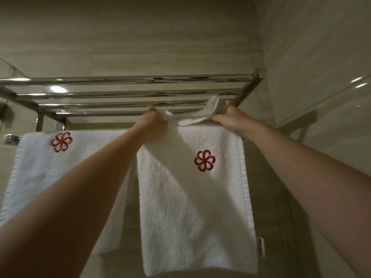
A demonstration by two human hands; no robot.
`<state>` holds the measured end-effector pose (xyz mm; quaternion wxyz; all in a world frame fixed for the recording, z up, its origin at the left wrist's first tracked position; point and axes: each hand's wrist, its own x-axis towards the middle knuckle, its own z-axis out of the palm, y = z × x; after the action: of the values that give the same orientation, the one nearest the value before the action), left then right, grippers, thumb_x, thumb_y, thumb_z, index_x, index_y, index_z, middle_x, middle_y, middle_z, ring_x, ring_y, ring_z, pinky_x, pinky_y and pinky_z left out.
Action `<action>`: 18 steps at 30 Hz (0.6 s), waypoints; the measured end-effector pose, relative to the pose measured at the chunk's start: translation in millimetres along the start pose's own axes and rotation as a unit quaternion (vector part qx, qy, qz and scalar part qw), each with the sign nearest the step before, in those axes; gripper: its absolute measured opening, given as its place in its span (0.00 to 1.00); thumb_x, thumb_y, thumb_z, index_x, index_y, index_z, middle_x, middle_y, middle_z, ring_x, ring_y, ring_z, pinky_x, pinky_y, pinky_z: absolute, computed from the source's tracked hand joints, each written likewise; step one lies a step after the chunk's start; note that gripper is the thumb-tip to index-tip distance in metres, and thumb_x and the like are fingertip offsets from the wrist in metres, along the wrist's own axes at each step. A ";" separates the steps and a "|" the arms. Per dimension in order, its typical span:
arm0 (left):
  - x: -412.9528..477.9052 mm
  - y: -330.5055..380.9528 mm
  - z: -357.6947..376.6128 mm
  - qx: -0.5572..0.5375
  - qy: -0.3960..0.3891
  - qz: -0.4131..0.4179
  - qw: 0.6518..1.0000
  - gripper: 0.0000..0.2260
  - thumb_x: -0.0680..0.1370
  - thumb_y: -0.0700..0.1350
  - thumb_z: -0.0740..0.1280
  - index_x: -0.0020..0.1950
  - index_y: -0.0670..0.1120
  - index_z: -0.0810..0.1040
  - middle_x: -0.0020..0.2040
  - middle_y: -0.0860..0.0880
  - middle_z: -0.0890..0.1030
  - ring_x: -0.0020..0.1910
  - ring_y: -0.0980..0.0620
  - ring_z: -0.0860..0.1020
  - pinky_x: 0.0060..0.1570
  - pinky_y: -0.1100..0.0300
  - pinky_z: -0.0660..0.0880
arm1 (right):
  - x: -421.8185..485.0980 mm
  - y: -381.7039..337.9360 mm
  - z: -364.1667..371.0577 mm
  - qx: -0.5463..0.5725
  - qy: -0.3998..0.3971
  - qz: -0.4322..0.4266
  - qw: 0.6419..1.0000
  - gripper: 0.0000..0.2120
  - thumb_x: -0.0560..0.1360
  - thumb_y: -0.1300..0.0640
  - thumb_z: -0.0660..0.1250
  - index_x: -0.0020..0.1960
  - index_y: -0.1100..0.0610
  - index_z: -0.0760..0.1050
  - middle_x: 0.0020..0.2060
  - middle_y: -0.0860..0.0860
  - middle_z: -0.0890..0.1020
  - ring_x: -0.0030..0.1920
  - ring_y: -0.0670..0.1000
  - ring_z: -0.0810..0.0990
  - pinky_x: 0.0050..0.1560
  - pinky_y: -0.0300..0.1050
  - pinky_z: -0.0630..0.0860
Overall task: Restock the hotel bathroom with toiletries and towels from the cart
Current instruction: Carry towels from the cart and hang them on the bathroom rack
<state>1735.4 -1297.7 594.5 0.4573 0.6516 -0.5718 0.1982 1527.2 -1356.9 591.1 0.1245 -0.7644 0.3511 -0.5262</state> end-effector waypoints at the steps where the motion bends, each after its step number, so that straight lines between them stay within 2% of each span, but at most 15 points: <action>1: -0.3 -0.5 1.6 0.011 -0.013 0.008 1.000 0.25 0.80 0.48 0.57 0.74 0.41 0.55 0.59 0.41 0.71 0.55 0.40 0.73 0.53 0.49 0.71 | -1.0 -0.9 0.7 -0.009 -0.014 0.000 1.000 0.37 0.74 0.45 0.63 0.76 0.46 0.46 0.73 0.55 0.64 0.68 0.59 0.68 0.66 0.59 0.69; 3: -4.6 -2.4 5.7 0.053 -0.011 0.042 0.998 0.24 0.80 0.56 0.55 0.72 0.46 0.60 0.63 0.39 0.73 0.58 0.39 0.74 0.55 0.47 0.72 | -5.9 1.8 8.2 -0.047 -0.036 0.000 0.998 0.37 0.75 0.42 0.61 0.76 0.44 0.44 0.75 0.55 0.59 0.71 0.61 0.63 0.68 0.61 0.65; 5: -8.8 -5.7 10.2 0.133 0.003 0.083 0.988 0.22 0.80 0.59 0.49 0.63 0.46 0.70 0.61 0.40 0.75 0.52 0.43 0.74 0.52 0.51 0.70 | -15.6 6.6 18.8 -0.157 -0.019 -0.031 0.987 0.31 0.77 0.38 0.54 0.76 0.45 0.50 0.74 0.56 0.62 0.72 0.62 0.61 0.69 0.62 0.63; 6: -8.8 -7.1 11.9 0.153 0.006 0.090 0.984 0.23 0.80 0.59 0.47 0.60 0.47 0.72 0.57 0.41 0.77 0.50 0.44 0.74 0.51 0.52 0.70 | -20.9 7.2 22.1 -0.211 0.005 -0.050 0.976 0.28 0.78 0.37 0.50 0.75 0.48 0.56 0.72 0.56 0.66 0.71 0.62 0.64 0.69 0.60 0.64; 7: -8.9 -7.2 13.0 0.165 0.004 0.089 0.982 0.24 0.80 0.59 0.45 0.60 0.46 0.73 0.56 0.41 0.78 0.49 0.44 0.74 0.51 0.52 0.70 | -25.9 5.6 23.5 -0.241 0.022 -0.063 0.968 0.28 0.79 0.37 0.48 0.71 0.52 0.64 0.67 0.57 0.72 0.67 0.60 0.69 0.67 0.58 0.66; 9: -4.7 -6.8 14.3 0.178 -0.009 0.068 0.982 0.29 0.79 0.62 0.45 0.62 0.45 0.74 0.56 0.42 0.78 0.50 0.44 0.74 0.52 0.52 0.69 | -27.6 3.6 24.6 -0.255 0.033 -0.066 0.964 0.32 0.79 0.38 0.46 0.56 0.62 0.76 0.51 0.57 0.81 0.52 0.56 0.79 0.62 0.54 0.71; 10: -3.1 -5.6 14.1 0.181 -0.015 0.059 0.982 0.30 0.79 0.64 0.45 0.63 0.45 0.73 0.56 0.42 0.78 0.50 0.45 0.74 0.51 0.52 0.68 | -25.9 3.4 24.9 -0.258 0.035 -0.064 0.963 0.34 0.79 0.38 0.45 0.48 0.65 0.76 0.45 0.56 0.82 0.45 0.54 0.79 0.60 0.54 0.73; 11: -1.2 -4.6 14.9 0.183 -0.020 0.049 0.982 0.31 0.78 0.65 0.45 0.64 0.45 0.73 0.57 0.42 0.77 0.51 0.45 0.74 0.52 0.52 0.68 | -23.9 3.2 24.7 -0.265 0.038 -0.063 0.961 0.34 0.79 0.37 0.44 0.43 0.65 0.75 0.42 0.56 0.82 0.42 0.54 0.79 0.58 0.54 0.74; 12: 0.9 -3.9 15.6 0.180 -0.025 0.040 0.983 0.31 0.77 0.66 0.46 0.65 0.45 0.72 0.59 0.43 0.77 0.53 0.45 0.75 0.53 0.51 0.69 | -22.0 1.9 24.9 -0.278 0.039 -0.059 0.958 0.36 0.79 0.36 0.42 0.43 0.64 0.75 0.45 0.57 0.82 0.45 0.55 0.80 0.59 0.55 0.74; 14: 3.5 -4.3 15.8 0.171 -0.031 0.028 0.984 0.32 0.77 0.67 0.46 0.66 0.46 0.70 0.61 0.42 0.76 0.57 0.43 0.75 0.56 0.50 0.69 | -17.8 -1.1 24.8 -0.317 0.029 -0.040 0.947 0.37 0.78 0.35 0.39 0.58 0.60 0.76 0.59 0.60 0.78 0.59 0.59 0.76 0.64 0.55 0.69; 16: 0.3 -5.4 14.4 0.170 -0.023 0.030 0.985 0.31 0.78 0.66 0.45 0.66 0.45 0.71 0.60 0.42 0.76 0.57 0.43 0.75 0.57 0.50 0.68 | -14.7 -5.1 23.1 -0.326 0.004 -0.009 0.945 0.35 0.78 0.35 0.39 0.71 0.56 0.66 0.70 0.59 0.68 0.70 0.60 0.65 0.69 0.56 0.62; 18: -10.0 -4.9 14.5 0.153 0.026 0.056 0.986 0.27 0.79 0.62 0.46 0.60 0.46 0.75 0.54 0.43 0.79 0.51 0.44 0.76 0.55 0.51 0.68 | -14.1 -7.8 21.3 -0.299 -0.022 0.010 0.954 0.34 0.78 0.35 0.40 0.75 0.54 0.59 0.74 0.57 0.62 0.74 0.60 0.59 0.71 0.56 0.58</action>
<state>1733.4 -1304.3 577.6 0.3551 0.6755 -0.5581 0.3259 1546.6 -1345.7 576.5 -0.0965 -0.7745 0.4975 -0.3786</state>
